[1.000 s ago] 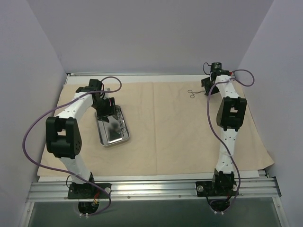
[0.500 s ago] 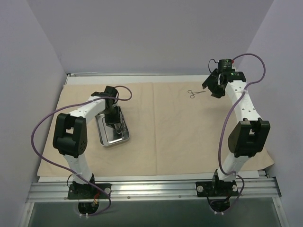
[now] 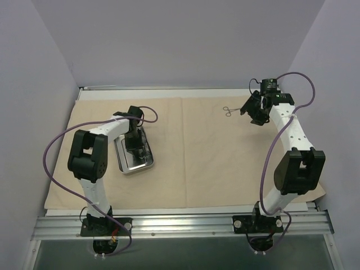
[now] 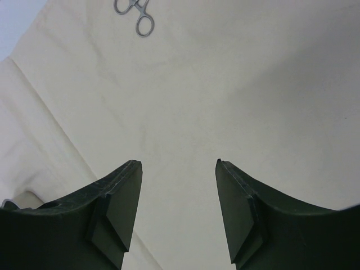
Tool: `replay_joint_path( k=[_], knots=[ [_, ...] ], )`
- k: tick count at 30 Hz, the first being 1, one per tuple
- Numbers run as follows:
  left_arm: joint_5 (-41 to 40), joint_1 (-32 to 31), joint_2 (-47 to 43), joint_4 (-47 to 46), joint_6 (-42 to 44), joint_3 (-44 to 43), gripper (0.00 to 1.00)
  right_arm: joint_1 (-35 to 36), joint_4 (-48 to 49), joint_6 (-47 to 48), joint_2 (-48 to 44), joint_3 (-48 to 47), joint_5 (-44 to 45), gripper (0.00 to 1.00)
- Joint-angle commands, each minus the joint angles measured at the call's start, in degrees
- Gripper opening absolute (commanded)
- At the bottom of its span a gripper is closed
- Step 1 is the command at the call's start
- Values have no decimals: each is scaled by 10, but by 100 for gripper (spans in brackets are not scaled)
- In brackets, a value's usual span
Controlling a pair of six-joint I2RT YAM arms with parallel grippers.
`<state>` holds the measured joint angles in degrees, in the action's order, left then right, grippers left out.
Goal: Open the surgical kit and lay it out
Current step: Pick up the medical item from the container.
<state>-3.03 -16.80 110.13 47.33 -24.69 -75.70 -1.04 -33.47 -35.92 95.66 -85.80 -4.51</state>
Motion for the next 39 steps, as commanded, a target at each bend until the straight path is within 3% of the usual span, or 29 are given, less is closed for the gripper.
replay_joint_path(
  k=[1, 5, 10, 14, 20, 27, 39],
  knots=[
    [-35, -7, 37, -14, -10, -11, 36, -5, -5, 8, -48, -6, -1, 56],
    [-72, -8, 54, 7, -12, -6, 22, -5, -7, 5, -50, -12, -1, 56],
    [-87, -7, 47, 0, 3, -1, 15, -1, -6, 2, -51, -11, 0, 56],
    [-80, -7, 20, 8, 13, -21, 2, 7, -8, 3, -47, -18, 0, 56],
    [-80, -6, -15, 73, 44, -66, 2, 38, -7, 12, -20, -42, -2, 56],
    [-69, -5, -61, 84, 51, -67, 2, 64, 9, 10, -1, -42, -12, 57],
    [-85, -1, -55, 95, 59, -48, 2, 71, 10, 17, 2, -38, -15, 57]
  ],
)
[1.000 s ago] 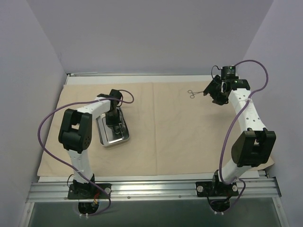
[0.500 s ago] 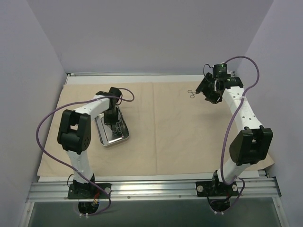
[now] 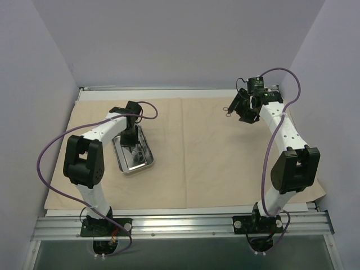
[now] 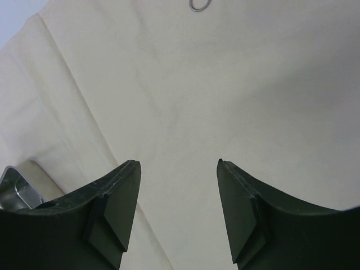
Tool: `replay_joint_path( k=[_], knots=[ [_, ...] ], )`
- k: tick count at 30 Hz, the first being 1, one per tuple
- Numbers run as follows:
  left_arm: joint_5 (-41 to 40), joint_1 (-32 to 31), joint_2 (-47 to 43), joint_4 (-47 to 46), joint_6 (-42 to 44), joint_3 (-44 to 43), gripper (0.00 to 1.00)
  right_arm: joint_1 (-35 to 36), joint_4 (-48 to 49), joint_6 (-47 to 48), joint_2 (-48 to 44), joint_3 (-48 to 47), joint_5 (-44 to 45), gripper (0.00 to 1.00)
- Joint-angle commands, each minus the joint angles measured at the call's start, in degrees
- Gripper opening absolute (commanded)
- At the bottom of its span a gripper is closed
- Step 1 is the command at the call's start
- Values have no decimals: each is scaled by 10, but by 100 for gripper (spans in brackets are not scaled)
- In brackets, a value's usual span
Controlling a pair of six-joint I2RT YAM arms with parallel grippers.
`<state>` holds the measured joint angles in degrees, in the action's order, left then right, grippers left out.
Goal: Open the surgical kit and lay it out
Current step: Pick up the medical item from the container, then place the medical item in the surgical kit.
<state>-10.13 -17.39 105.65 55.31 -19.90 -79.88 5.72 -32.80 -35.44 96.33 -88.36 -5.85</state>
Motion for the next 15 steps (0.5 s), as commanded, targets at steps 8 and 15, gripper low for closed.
replay_joint_path(
  k=[8, 15],
  knots=[
    [-2, 16, 1, 1, 28, 1, 2, 3, 2, 14, 3, -15, -2, 57],
    [-12, 24, 26, 2, 15, 4, 28, 3, -2, 21, 13, -30, -1, 58]
  ],
)
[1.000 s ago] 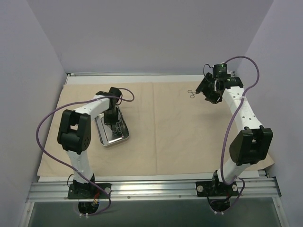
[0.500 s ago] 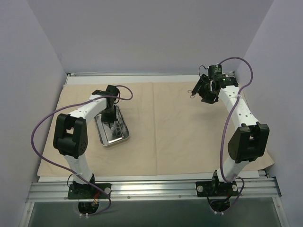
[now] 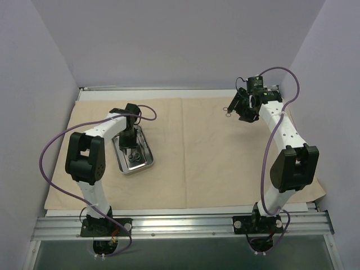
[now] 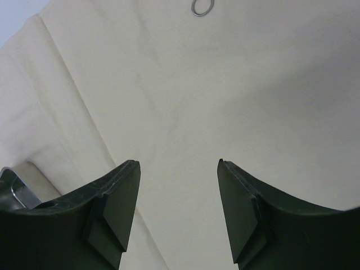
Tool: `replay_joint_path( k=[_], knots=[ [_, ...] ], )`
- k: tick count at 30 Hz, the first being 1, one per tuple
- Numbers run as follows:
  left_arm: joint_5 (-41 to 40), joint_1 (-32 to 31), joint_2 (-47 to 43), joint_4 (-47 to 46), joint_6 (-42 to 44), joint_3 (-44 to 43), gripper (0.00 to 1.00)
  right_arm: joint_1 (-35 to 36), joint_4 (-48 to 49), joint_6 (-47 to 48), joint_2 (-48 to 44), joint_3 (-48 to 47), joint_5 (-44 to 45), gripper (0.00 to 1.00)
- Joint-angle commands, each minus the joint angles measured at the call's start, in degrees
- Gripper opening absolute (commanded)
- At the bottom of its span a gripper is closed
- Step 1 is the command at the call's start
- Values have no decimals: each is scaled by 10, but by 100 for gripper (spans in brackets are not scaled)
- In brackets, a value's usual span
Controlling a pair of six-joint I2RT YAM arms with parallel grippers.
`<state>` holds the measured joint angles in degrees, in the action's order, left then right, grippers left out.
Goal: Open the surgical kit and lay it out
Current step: Place the medical item in the surgical kit.
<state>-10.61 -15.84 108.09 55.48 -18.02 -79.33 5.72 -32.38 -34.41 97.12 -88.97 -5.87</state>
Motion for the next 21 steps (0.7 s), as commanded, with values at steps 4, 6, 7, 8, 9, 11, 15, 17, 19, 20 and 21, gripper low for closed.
replay_joint_path(
  k=[4, 6, 7, 8, 9, 11, 15, 17, 19, 20, 21],
  knots=[
    [-6, 13, -2, -5, -6, -12, 48, 3, -10, 13, 7, -23, -1, 58],
    [-6, 14, 0, -8, -8, -28, 50, 3, -9, 13, 6, -22, -2, 58],
    [0, 14, 4, -11, -8, -35, 50, 3, -10, 14, 6, -22, -1, 58],
    [2, 14, 11, -13, -8, -57, 50, 3, -9, 15, 7, -23, -1, 58],
    [2, 14, 28, -12, -10, -69, 49, 3, -10, 15, 8, -22, -2, 58],
    [3, 14, 47, -8, -9, -93, 46, 3, -11, 15, 9, -23, -1, 58],
    [4, 14, 86, -18, -3, -145, 45, 3, -17, 17, 10, -24, 0, 58],
    [6, 14, 98, -17, -2, -158, 45, 3, -19, 16, 10, -22, -1, 58],
    [5, 14, 114, -19, -2, -167, 44, 2, -20, 16, 7, -21, -2, 58],
    [5, 14, 119, -21, -2, -168, 44, 2, -21, 16, 6, -20, 0, 58],
    [5, 14, 124, -24, -2, -168, 44, 2, -22, 16, 5, -19, 2, 58]
  ],
)
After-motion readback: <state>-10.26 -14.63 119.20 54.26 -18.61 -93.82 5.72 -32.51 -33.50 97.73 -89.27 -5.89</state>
